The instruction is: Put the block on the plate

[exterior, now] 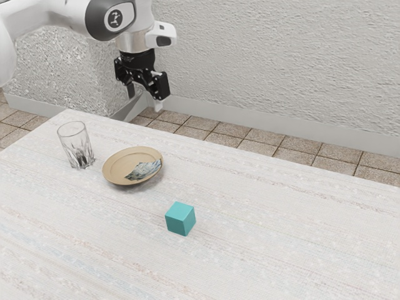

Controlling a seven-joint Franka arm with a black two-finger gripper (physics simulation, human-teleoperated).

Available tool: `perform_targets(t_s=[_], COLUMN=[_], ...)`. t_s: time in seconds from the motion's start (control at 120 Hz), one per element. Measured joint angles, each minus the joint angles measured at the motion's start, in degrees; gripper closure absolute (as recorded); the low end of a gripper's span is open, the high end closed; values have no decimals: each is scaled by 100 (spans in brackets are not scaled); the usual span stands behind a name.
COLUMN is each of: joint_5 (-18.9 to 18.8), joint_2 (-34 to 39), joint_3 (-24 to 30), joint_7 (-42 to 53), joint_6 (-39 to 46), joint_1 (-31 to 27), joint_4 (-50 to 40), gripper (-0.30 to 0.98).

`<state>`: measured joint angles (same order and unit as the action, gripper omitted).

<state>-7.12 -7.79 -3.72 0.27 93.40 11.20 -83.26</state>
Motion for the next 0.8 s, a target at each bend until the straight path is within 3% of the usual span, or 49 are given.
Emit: perform_targets(t_s=[0.175,0.433,0.642,0.8], joint_5=[115,747,969,928], joint_2=[-225,-1924,-863,-710], joint_3=[-55,-77,-57,-25], joint_7=[-101,-748,-1200,-1305], joint_6=[215,1193,2304,2889], joint_1=[49,324,437,465], joint_4=[-114,17,-2286,-2902], gripper=[0,0,0,0])
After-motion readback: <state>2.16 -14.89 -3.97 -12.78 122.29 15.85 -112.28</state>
